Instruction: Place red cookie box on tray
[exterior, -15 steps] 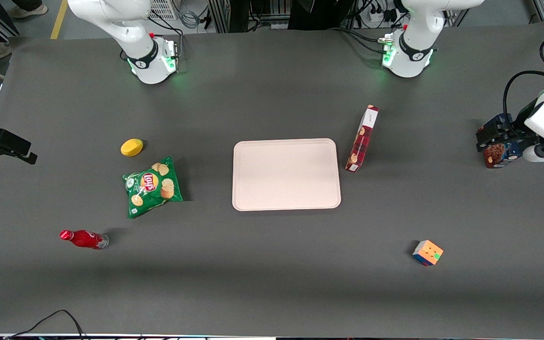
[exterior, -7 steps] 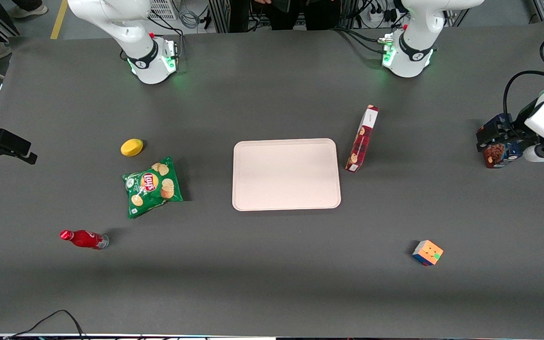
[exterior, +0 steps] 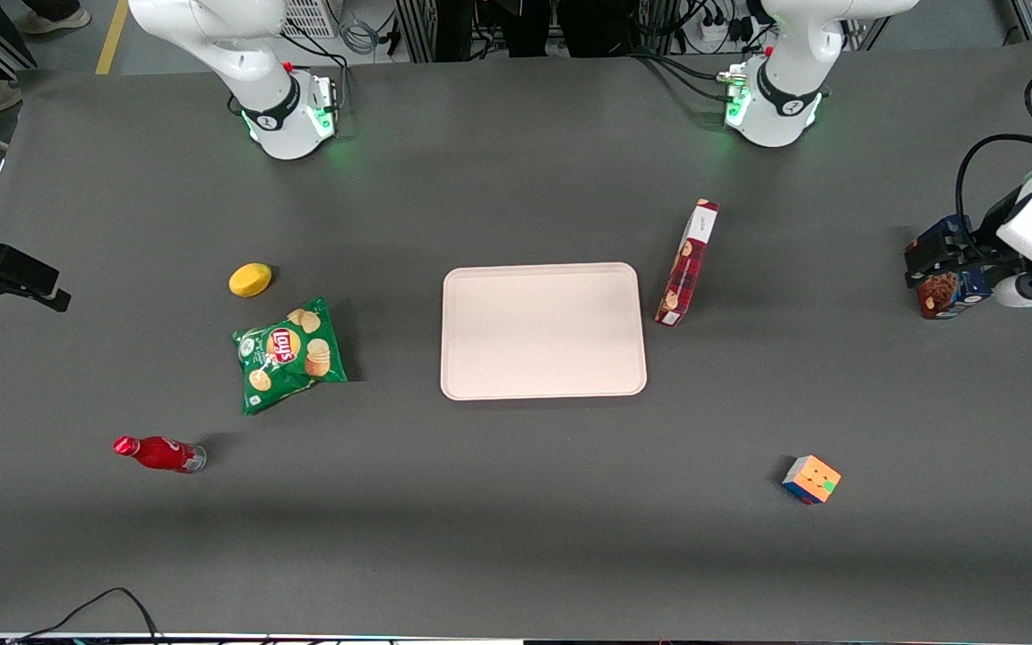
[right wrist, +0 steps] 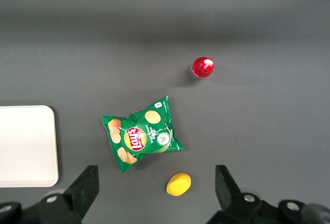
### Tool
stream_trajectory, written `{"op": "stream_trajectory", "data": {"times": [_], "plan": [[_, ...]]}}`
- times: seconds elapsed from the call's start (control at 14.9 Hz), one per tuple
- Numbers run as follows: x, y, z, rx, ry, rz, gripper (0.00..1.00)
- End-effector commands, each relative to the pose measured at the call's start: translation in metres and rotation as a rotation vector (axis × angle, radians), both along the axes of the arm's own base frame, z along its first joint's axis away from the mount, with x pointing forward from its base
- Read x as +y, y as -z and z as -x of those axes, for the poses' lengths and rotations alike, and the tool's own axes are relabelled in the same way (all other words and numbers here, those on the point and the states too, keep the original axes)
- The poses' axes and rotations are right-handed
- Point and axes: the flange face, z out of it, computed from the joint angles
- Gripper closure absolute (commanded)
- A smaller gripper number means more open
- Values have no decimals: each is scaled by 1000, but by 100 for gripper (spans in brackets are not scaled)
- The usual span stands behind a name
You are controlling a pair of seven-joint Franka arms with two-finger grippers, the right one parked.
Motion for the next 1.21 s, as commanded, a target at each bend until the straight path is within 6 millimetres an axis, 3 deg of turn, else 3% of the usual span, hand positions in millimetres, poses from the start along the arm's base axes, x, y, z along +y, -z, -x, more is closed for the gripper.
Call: {"op": "stream_trajectory", "data": {"times": [0.0, 0.2, 0.4, 0.87, 1.01, 1.14], "plan": [[-2, -6, 2, 22, 26, -10, 0], [-24, -7, 5, 38, 65, -13, 0], [-64, -8, 12, 73, 133, -18, 0], [-200, 6, 58, 171, 370, -34, 0], [-214, 17, 64, 220, 378, 28, 0], [-213, 34, 75, 246, 385, 19, 0]]}}
